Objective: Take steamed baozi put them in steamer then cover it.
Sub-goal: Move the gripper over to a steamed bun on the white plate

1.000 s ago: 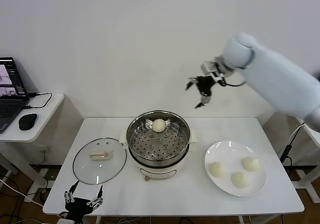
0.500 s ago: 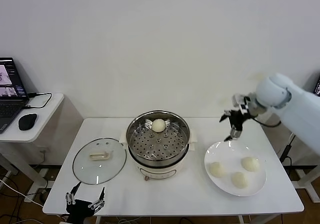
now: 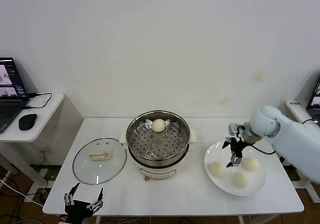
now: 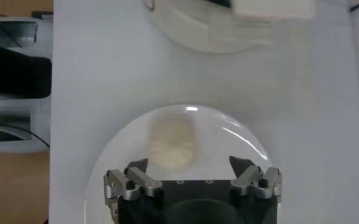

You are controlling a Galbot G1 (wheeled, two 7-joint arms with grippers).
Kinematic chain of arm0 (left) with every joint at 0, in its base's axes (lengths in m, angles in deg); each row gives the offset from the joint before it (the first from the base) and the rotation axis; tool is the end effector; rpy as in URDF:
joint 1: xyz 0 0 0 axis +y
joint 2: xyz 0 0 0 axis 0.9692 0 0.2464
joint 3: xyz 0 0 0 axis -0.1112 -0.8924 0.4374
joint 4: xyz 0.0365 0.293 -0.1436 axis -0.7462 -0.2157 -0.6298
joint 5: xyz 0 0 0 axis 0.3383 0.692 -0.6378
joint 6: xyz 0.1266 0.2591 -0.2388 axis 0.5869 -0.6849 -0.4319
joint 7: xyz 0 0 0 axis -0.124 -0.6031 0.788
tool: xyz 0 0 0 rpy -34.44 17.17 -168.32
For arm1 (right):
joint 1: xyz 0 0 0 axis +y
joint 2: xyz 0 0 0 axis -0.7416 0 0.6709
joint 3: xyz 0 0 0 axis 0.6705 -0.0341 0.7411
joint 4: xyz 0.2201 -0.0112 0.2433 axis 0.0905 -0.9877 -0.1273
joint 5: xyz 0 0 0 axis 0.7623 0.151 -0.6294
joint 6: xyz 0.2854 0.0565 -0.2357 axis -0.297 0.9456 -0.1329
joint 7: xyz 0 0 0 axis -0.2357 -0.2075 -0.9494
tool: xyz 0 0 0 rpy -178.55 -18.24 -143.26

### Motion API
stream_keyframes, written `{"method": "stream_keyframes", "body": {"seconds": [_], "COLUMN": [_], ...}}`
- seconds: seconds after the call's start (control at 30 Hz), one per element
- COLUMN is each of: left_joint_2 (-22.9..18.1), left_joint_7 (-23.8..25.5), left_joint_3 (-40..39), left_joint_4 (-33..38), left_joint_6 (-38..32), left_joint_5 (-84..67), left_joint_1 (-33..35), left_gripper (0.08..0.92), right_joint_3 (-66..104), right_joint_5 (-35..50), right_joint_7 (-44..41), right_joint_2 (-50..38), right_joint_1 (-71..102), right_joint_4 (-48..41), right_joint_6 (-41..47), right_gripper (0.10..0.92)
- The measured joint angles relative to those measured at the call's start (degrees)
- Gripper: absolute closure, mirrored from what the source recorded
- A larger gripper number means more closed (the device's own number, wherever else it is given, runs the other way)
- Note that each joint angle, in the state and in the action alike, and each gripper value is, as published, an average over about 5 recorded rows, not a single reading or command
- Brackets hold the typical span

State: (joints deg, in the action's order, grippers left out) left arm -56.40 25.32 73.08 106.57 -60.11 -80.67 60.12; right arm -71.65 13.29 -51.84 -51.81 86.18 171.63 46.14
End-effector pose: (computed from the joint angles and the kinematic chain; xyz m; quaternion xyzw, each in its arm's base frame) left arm 0.1361 0.0713 -0.2733 -0.0182 -0.9659 -0.1628 0.2005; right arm 0.4857 -0.1011 -0.1674 0.5245 -0.5636 0.4717 0.4298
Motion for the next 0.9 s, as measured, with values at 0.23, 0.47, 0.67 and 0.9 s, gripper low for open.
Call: {"method": "stream_keyframes", "body": {"seconds": [0.23, 0.47, 0.67, 0.9], "left_joint_2": [-0.2, -0.4, -0.5, -0.4], "left_joint_7": [0.0, -0.1, -0.1, -0.2], "left_joint_3": [-0.2, -0.2, -0.3, -0.3], "left_joint_4": [-0.9, -1.3, -1.7, -2.0], "left_joint_6": [0.0, 0.0, 0.0, -0.1], "left_joint_5": [0.5, 0.7, 0.9, 0.9], "left_joint_1": [-0.2, -0.2, -0.2, -0.3], "left_gripper": [0.177, 0.177, 0.177, 0.177], "right_joint_3": [0.1, 0.3, 0.4, 0.6], "right_joint_5": [-2.5, -4.8, -6.3, -7.4], "right_joint_7": [-0.3, 0.5, 1.1, 2.2], "right_joint_2": [1.9, 3.6, 4.8, 5.9], "right_joint_1": [1.8, 3.3, 4.0, 5.1], "right_joint_4": [-2.0, -3.7, -4.7, -5.6], "right_joint_6": [-2.1, -3.4, -4.1, -4.3], "right_gripper": [0.202, 0.203, 0.203, 0.202]}}
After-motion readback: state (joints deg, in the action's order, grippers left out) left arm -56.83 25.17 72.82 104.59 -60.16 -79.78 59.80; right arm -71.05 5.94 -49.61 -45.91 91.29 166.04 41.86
